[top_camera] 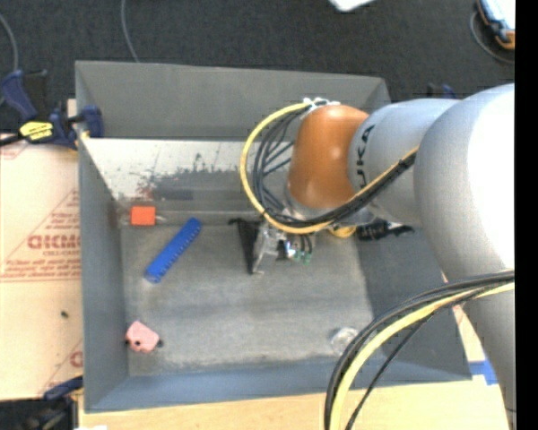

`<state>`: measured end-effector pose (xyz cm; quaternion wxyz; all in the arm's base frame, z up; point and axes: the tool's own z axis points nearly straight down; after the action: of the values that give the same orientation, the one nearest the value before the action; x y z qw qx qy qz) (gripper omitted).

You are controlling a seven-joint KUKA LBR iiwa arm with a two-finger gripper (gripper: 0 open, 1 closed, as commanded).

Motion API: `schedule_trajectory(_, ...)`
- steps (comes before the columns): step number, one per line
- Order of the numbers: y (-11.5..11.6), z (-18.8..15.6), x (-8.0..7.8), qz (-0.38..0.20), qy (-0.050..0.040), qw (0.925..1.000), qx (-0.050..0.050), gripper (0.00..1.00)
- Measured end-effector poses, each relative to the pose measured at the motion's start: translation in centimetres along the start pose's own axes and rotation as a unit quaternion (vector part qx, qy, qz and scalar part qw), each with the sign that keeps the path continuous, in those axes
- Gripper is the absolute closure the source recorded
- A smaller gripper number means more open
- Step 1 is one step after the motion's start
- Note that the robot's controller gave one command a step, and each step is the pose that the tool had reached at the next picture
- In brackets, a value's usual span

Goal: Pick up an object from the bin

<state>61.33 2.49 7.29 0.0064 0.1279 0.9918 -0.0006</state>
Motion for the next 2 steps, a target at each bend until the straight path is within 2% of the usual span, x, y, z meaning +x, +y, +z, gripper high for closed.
schedule_trajectory(1, -0.5, -0.3, -2.2, -0.007, -0.0016, 1.0000, 0.000, 1.00)
schedule_trajectory(2, 0.4, -0.4, -1.0, -0.018, -0.0012, 0.9998, 0.000, 1.00)
